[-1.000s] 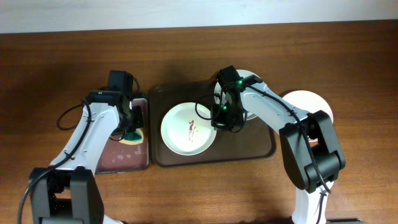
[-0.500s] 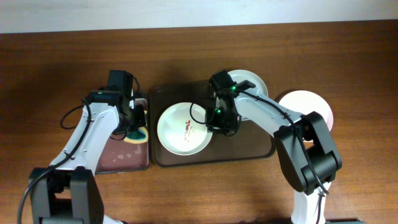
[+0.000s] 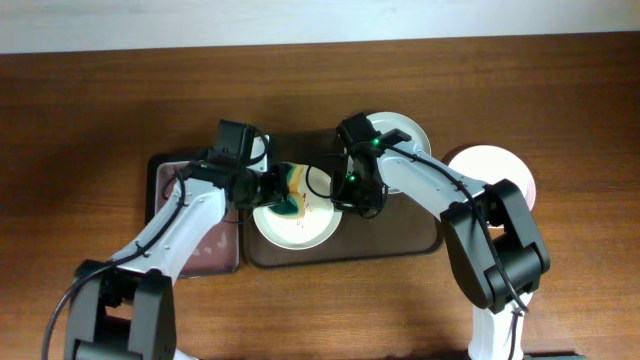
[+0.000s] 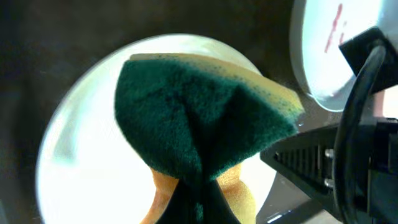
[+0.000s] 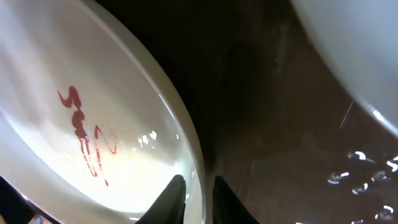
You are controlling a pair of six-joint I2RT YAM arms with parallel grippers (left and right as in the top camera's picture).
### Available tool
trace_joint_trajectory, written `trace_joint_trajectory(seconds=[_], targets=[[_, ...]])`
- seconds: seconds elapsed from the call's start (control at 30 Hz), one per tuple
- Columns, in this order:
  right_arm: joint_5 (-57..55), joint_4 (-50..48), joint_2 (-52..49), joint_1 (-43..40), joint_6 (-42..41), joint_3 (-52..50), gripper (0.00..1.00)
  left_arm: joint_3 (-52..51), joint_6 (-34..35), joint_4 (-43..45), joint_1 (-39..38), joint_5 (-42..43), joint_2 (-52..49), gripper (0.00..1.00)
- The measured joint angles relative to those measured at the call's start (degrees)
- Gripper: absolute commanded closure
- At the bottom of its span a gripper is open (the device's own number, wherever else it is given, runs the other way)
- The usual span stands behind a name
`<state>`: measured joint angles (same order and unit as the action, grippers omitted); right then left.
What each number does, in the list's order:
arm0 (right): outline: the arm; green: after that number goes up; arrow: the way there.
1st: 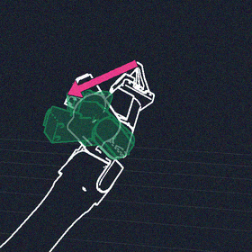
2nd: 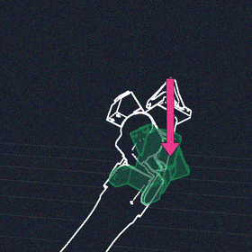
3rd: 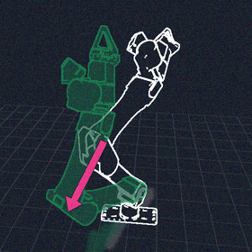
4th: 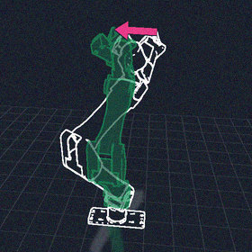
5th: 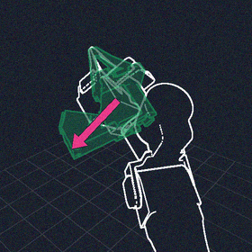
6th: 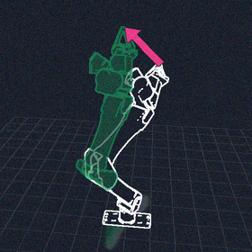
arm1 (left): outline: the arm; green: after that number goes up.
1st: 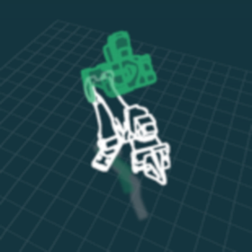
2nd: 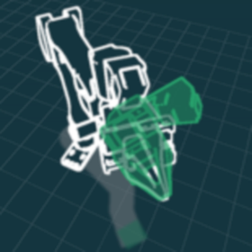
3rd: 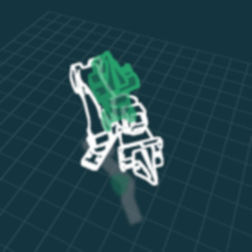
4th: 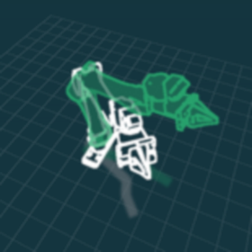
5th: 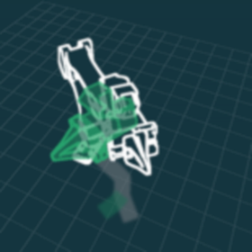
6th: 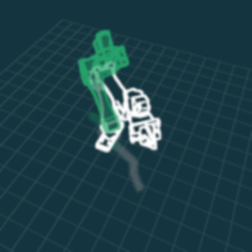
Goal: Clean dirty plates on tray and stack at the side
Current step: 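Bring the sponge from the left tray over the plate with left gripper, then scrub the plate with the sponge in the left gripper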
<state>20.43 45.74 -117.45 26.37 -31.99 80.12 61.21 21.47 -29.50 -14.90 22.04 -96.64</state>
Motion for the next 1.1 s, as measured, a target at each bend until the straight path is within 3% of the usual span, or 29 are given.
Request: trace_joint_trajectory(seconds=[0.23,0.47,0.6,0.77,0.97,1.1], targets=[[0.0,0.07,-0.02,0.0,-0.37,-0.09,0.83,-7.28,1.27,9.29,-3.19,4.35,0.0,1.0],[0.0,0.07,-0.02,0.0,-0.37,-0.11,0.83,-7.76,4.74,14.58,-6.23,3.61,-2.32,1.0],[0.0,0.09,-0.02,0.0,-0.37,-0.11,0.83,-7.72,5.75,14.71,-6.54,1.29,-5.38,1.0],[0.33,0.24,-0.02,0.07,-0.42,-0.11,0.83,-6.69,6.05,8.24,-4.98,-3.58,-4.96,1.0],[0.35,1.75,-0.02,0.2,-0.42,-0.11,0.81,-7.08,5.6,4.37,-1.55,-8.76,-0.11,1.0],[0.02,1.79,-0.02,0.2,-0.52,-0.15,0.81,-7.21,5.57,4.98,-1.57,-7.37,5.14,1.0]])
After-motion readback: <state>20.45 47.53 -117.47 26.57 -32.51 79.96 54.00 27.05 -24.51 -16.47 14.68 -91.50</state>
